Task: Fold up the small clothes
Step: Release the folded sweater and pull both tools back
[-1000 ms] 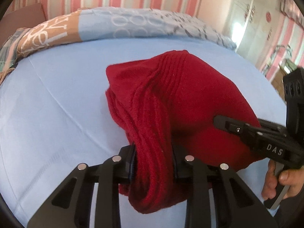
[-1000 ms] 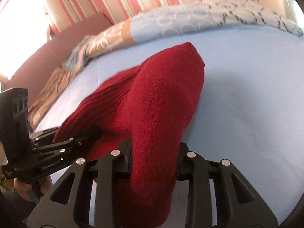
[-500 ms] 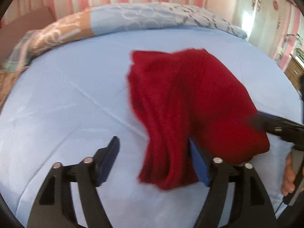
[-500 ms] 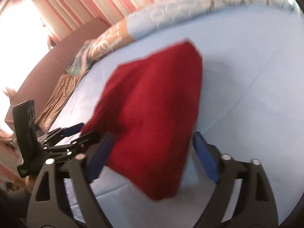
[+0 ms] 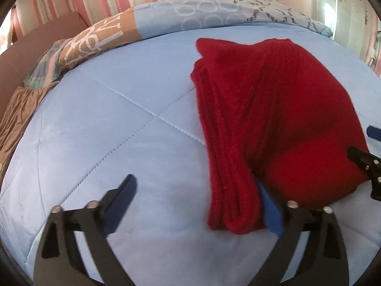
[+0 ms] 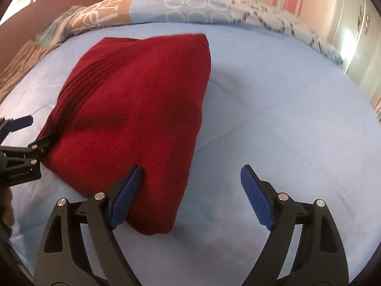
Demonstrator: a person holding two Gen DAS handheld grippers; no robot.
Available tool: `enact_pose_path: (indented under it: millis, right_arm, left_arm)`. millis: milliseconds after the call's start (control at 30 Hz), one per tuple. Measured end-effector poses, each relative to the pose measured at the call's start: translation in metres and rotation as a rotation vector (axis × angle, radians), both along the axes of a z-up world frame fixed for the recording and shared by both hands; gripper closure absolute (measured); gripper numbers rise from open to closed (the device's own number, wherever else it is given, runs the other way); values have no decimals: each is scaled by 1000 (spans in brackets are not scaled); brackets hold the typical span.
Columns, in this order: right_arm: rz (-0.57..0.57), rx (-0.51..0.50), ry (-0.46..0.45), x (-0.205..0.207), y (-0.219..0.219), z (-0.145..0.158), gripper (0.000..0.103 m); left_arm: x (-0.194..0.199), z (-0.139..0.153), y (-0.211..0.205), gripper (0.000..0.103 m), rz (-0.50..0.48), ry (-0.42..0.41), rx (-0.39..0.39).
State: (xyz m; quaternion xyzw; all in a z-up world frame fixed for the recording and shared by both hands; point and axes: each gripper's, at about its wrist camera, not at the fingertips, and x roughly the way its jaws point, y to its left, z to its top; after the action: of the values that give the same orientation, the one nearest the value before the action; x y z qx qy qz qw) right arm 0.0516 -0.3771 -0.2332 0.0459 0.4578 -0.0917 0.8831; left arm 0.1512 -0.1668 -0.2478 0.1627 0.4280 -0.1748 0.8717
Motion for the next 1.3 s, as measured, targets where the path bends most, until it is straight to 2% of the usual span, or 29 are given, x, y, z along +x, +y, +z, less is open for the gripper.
enact_pose_path:
  millis: [100,200,267,400,500,567,667,767,1133,1300]
  right_arm:
    - [-18,40,-8,-2,-4,-1,18]
    - [-8,53,-51,-11,2,20,23]
    - [3,61,-106,-20,10,40,21]
    - [3,32,-201,-41,31,78,6]
    - [3,-1,-227,-51,47,94,4]
    - [8,-10,-241,-55,54,99,4]
    - [6,-2,-254,-64,65,103,4]
    - [-6,-1,-260,-72,71,105,4]
    - [-63,43,-354,-105,82,133,4]
    - [-60,-10,-380,-115,89,153,4]
  left_arm:
    - [3,3,7,4,17,44,-44]
    - [-9,20,11,5,17,23,-47]
    - [-21,36,16,5,15,-4,-52]
    - [-49,64,35,4,20,-43,-74]
    - [-65,76,52,2,69,-70,-56]
    - [-71,79,61,2,103,-68,-41]
    - [-79,84,77,2,128,-41,-64]
    - [-90,89,88,2,148,-51,-56]
    - [-133,129,96,2,84,-166,-114]
    - [-141,151,98,2,84,-203,-155]
